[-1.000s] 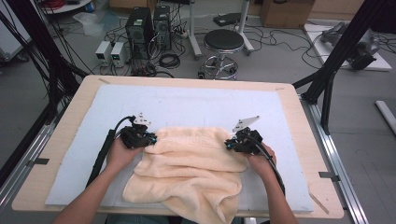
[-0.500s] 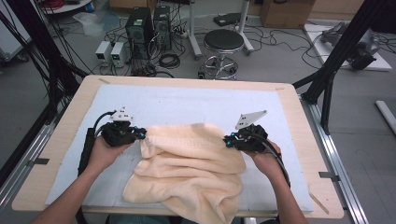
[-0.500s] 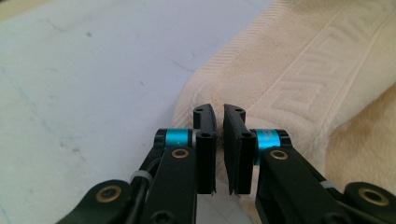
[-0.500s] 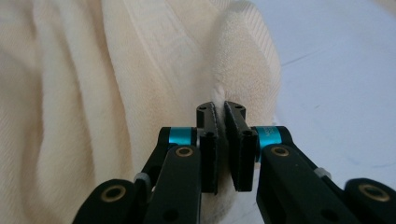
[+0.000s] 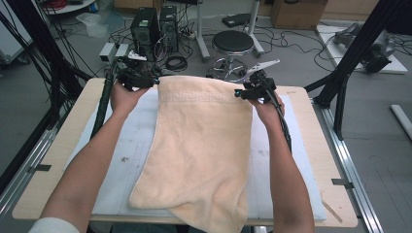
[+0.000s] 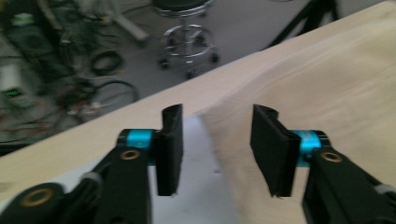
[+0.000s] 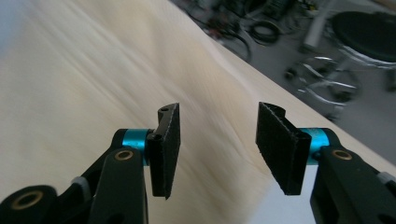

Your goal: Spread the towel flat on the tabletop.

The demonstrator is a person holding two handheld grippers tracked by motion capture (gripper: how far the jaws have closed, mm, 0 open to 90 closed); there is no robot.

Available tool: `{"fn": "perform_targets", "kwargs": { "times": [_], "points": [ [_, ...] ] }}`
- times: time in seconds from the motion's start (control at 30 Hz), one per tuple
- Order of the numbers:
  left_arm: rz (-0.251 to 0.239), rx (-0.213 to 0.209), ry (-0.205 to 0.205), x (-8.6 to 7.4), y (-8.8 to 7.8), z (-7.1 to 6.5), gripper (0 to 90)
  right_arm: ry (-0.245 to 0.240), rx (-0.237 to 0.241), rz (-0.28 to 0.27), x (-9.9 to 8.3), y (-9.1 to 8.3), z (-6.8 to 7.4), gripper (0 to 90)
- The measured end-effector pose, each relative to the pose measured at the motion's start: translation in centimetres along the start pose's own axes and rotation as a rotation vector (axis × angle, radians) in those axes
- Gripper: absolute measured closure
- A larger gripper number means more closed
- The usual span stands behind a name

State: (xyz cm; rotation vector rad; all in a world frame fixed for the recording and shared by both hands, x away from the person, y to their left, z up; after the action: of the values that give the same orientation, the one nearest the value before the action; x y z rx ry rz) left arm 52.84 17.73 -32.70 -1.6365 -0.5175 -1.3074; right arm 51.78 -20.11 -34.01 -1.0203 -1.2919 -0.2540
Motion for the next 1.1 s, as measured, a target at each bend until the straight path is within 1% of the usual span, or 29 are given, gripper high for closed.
{"fn": "perform_targets", "kwargs": {
  "times": [0.03, 0.07, 0.1, 0.13, 0.17, 0.2, 0.23, 0.27, 0.3, 0.33, 0.37, 0.4, 0.43, 0.5, 0.57, 0.63, 0.67, 0.7, 0.73, 0.77, 0.8, 0.83, 0.87, 0.9, 0.97, 1.0, 1.03, 1.07, 1.1],
  "points": [
    [0.02, -0.007, 0.021, -0.7, 0.1, -0.1, 57.6, -0.022, 0.009, 0.005, -0.3, 0.3, 0.3, 47.7],
    [0.039, -0.014, 0.029, -1.6, 0.1, -0.4, 56.0, -0.053, 0.015, 0.021, -0.9, 0.6, 0.8, 45.6],
    [0.041, -0.034, 0.027, -2.7, 0.1, -0.8, 54.9, -0.074, 0.029, 0.044, -1.7, 0.9, 1.3, 43.6],
    [0.036, -0.053, 0.01, -3.8, 0.1, -1.2, 55.0, -0.088, 0.053, 0.07, -2.6, 1.2, 1.7, 43.6],
    [0.049, -0.072, -0.001, -5.0, 0.0, -1.7, 54.8, -0.098, 0.067, 0.09, -3.6, 1.4, 2.2, 40.2],
    [0.062, -0.102, 0.0, -6.2, 0.0, -2.2, 53.9, -0.08, 0.099, 0.153, -4.6, 1.7, 2.5, 34.7],
    [0.081, -0.127, 0.009, -7.3, -0.2, -2.8, 53.5, -0.042, 0.135, 0.207, -5.4, 1.9, 2.8, 34.1],
    [0.086, -0.148, 0.014, -8.4, -0.3, -3.5, 53.1, -0.03, 0.159, 0.215, -6.2, 1.8, 3.3, 37.6],
    [0.089, -0.171, 0.029, -9.3, -0.6, -4.0, 52.6, -0.057, 0.142, 0.186, -6.8, 1.3, 3.8, 41.0],
    [0.084, -0.19, 0.028, -10.1, -1.0, -4.5, 52.2, -0.09, 0.12, 0.153, -7.4, 0.8, 4.3, 40.8],
    [0.081, -0.219, 0.025, -11.1, -1.4, -5.1, 51.3, -0.091, 0.119, 0.129, -8.0, 0.3, 4.6, 40.5],
    [0.086, -0.237, 0.038, -11.5, -1.7, -5.4, 50.9, -0.081, 0.136, 0.122, -8.7, -0.3, 5.1, 39.7],
    [0.081, -0.254, 0.053, -12.0, -2.2, -5.8, 50.1, -0.08, 0.134, 0.122, -9.1, -0.8, 5.3, 39.6],
    [0.078, -0.279, 0.062, -12.8, -3.1, -6.6, 48.1, -0.083, 0.122, 0.097, -10.0, -2.0, 5.9, 40.2],
    [0.084, -0.314, 0.08, -13.7, -4.3, -7.2, 47.1, -0.069, 0.128, 0.082, -10.9, -3.3, 6.6, 41.7],
    [0.091, -0.324, 0.103, -14.4, -5.2, -7.7, 46.3, -0.057, 0.145, 0.078, -11.8, -4.5, 7.4, 42.3],
    [0.091, -0.339, 0.106, -14.8, -5.8, -7.9, 46.2, -0.05, 0.163, 0.1, -12.1, -4.8, 7.6, 42.2],
    [0.103, -0.351, 0.109, -15.2, -6.1, -8.0, 46.4, -0.051, 0.165, 0.109, -12.8, -5.4, 8.0, 43.1],
    [0.104, -0.353, 0.118, -15.4, -6.2, -8.1, 46.8, -0.053, 0.166, 0.107, -13.2, -5.8, 8.4, 45.4],
    [0.114, -0.362, 0.128, -15.7, -6.3, -8.2, 48.0, -0.053, 0.168, 0.107, -13.6, -6.1, 8.5, 45.6],
    [0.136, -0.372, 0.134, -16.0, -6.2, -8.3, 49.7, -0.048, 0.168, 0.115, -14.0, -6.4, 8.7, 45.5],
    [0.153, -0.369, 0.142, -16.4, -5.8, -8.5, 51.9, -0.044, 0.169, 0.118, -14.5, -6.4, 8.7, 45.5],
    [0.168, -0.368, 0.147, -16.5, -5.5, -8.5, 54.7, -0.038, 0.167, 0.141, -15.1, -6.3, 8.7, 45.7],
    [0.188, -0.362, 0.153, -16.9, -5.2, -8.5, 57.1, -0.034, 0.164, 0.147, -15.3, -6.2, 8.7, 46.7],
    [0.185, -0.366, 0.137, -16.9, -5.1, -8.5, 65.2, -0.025, 0.16, 0.17, -15.9, -5.5, 8.6, 48.6],
    [0.189, -0.36, 0.15, -16.8, -5.2, -8.7, 74.8, -0.02, 0.16, 0.187, -16.1, -5.2, 8.6, 52.3],
    [0.189, -0.344, 0.171, -16.8, -5.2, -8.8, 80.6, -0.014, 0.164, 0.175, -16.1, -5.0, 8.5, 59.2],
    [0.191, -0.332, 0.19, -16.7, -5.3, -9.0, 83.3, -0.009, 0.167, 0.168, -16.1, -4.9, 8.4, 64.9],
    [0.195, -0.32, 0.199, -16.7, -5.3, -9.2, 84.6, -0.01, 0.175, 0.163, -16.0, -4.7, 8.3, 74.5]
  ]
}}
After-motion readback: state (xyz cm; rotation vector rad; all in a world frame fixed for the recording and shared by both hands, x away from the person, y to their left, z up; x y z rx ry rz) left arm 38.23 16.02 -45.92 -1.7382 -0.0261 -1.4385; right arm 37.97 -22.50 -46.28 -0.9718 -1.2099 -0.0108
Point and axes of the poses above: each handheld gripper's, and its own axes: y roughly forward along the jaws, x roughly out of its top, z roughly to its left, the point moved 4 cm from there along y, roughly forward along the jaws, and after that the axes turned 10 degrees about -z, right-handed, at the moved point
